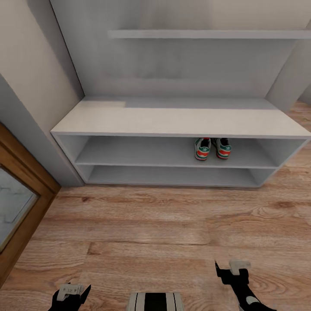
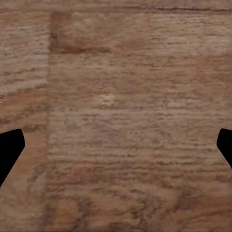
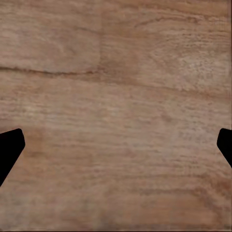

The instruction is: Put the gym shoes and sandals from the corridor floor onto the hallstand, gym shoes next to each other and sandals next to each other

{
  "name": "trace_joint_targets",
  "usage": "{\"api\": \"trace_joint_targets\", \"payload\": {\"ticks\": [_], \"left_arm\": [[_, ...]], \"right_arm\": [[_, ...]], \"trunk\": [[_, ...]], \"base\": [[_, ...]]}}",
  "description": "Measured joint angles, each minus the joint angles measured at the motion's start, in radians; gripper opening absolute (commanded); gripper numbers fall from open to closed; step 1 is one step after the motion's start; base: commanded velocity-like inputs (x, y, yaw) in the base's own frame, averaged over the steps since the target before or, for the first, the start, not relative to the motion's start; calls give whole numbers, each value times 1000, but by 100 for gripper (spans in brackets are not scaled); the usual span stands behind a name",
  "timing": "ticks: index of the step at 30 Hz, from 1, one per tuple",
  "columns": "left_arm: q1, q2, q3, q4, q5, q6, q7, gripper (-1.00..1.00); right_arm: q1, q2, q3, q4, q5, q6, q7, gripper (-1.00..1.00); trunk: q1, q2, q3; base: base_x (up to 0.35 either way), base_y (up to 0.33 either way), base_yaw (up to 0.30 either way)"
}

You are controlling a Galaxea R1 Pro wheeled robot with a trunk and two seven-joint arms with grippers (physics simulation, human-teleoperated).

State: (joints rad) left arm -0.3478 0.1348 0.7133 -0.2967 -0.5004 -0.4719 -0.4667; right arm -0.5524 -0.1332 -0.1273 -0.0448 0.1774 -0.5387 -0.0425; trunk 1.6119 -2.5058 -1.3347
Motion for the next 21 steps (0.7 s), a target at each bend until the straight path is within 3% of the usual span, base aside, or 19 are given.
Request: {"api": "trace_joint_targets", "payload": {"ticks": [3,21], "left_arm": [[0,0,0,31,-1,-7,25,100],[0,0,1,43,-2,-8,38,100]], "right_arm": [[47,2,2,13,-22,-62,1,100],[59,6,2,16,-27,-76,0,100]], "trunk": [[0,0,0],[0,0,0]], "base": [[0,0,0],[0,0,-34]]}}
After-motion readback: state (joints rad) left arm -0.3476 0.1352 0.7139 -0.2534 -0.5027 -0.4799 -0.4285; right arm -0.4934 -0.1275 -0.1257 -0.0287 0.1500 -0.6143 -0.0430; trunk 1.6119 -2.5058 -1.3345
